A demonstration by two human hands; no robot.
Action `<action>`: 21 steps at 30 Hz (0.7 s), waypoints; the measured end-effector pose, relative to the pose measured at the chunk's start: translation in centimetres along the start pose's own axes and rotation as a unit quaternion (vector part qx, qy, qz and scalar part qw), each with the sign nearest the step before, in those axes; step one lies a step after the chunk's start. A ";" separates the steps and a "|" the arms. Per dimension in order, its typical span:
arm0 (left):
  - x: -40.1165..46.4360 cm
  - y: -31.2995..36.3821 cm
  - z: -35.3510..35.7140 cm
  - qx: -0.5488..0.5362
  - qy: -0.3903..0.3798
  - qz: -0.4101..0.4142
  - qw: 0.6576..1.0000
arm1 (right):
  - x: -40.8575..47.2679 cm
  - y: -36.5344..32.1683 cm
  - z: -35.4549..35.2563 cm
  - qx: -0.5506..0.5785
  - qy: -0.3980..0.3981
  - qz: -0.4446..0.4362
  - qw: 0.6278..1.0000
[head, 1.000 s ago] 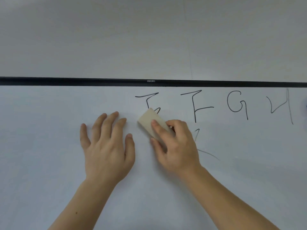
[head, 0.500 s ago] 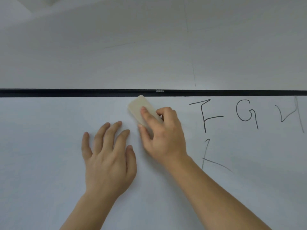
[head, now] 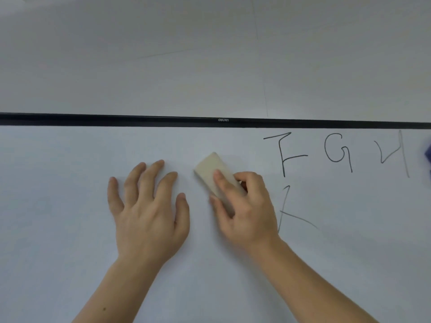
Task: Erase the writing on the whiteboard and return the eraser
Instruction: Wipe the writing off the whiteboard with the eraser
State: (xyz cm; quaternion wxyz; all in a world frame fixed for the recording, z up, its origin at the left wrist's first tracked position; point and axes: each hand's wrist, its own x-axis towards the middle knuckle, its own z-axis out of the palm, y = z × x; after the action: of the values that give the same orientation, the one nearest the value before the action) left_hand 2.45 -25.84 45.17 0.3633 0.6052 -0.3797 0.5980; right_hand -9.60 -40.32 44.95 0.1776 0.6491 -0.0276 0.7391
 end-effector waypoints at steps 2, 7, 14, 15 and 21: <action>0.1 0.4 0.0 -0.006 0.001 0.005 1.000 | -0.7 1.1 -1.0 -0.010 -0.013 -0.029 0.999; 0.1 1.6 0.3 -0.016 0.002 0.027 1.000 | -2.5 8.1 -5.5 -0.073 0.019 0.112 0.991; -0.5 4.9 1.5 -0.035 -0.009 0.034 0.999 | -8.1 5.4 -5.6 -0.043 -0.012 0.076 0.996; -0.5 5.3 1.6 -0.037 -0.009 0.034 0.999 | -8.9 4.8 -5.8 -0.038 -0.029 0.046 0.998; -0.7 6.7 2.0 -0.040 -0.015 0.035 0.998 | -8.4 10.1 -8.7 -0.070 -0.013 0.070 0.995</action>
State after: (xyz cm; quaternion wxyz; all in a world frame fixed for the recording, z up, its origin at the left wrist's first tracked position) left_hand -2.65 -30.57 44.33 0.3600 0.5854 -0.4299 0.5855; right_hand -20.12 -49.35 37.35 0.1705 0.6412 -0.1272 0.7373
